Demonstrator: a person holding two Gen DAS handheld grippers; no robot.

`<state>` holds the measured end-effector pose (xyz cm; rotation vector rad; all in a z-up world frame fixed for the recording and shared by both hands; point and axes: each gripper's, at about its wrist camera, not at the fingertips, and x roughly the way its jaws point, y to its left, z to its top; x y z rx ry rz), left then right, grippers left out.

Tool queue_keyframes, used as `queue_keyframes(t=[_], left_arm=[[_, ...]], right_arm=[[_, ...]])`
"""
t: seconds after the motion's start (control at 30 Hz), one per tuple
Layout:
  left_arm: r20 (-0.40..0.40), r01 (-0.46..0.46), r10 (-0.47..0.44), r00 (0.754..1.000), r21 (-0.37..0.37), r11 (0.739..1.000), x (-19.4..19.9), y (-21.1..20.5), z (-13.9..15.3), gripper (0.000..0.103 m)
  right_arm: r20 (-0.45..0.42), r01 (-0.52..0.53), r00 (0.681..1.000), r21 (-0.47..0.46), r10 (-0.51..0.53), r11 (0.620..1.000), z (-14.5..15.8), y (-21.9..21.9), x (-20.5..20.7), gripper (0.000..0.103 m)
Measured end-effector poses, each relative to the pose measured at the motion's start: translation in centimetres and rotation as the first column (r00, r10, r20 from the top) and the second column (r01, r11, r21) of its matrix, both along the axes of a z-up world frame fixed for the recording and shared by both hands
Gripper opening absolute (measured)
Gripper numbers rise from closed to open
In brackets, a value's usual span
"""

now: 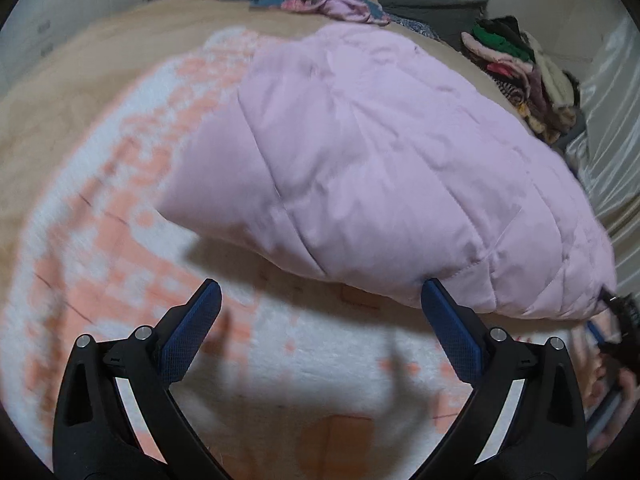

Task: Fold large clothes
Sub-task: 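Push both tools under the folded jacket edge and lift it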

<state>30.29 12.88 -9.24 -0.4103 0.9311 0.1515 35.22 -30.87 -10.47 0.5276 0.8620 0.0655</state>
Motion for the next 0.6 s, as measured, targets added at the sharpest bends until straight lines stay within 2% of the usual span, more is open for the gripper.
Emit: queue_keyframes(t=[0.1,0.4,0.53,0.6], left_arm=[[-0.005,-0.012,0.011,1.000,-0.067,0.998,0.9,0.3,-0.4,0.093],[0.002,-0.065,0.066,0.998,-0.159,0.985,3.4,0.5,-0.9,0.095],[0.008,-0.104,0.109,0.994,-0.233,0.967,3.2,1.0,-1.1,0.095],[0.036,-0.112,0.126,0.991,-0.267,0.957,2.2,1.0,-1.0,0.095]], right_arm=[[-0.001,-0.005,1.000,0.015,0.005,1.000,-0.2,0.0,0.5,0.099],[0.011,-0.005,1.000,0.092,0.004,0.996,-0.9,0.1,2.8,0.099],[0.013,0.006,1.000,0.126,-0.008,0.992,-1.2,0.2,3.4,0.099],[0.012,0.012,1.000,0.135,-0.014,0.991,-1.2,0.1,3.7,0.099]])
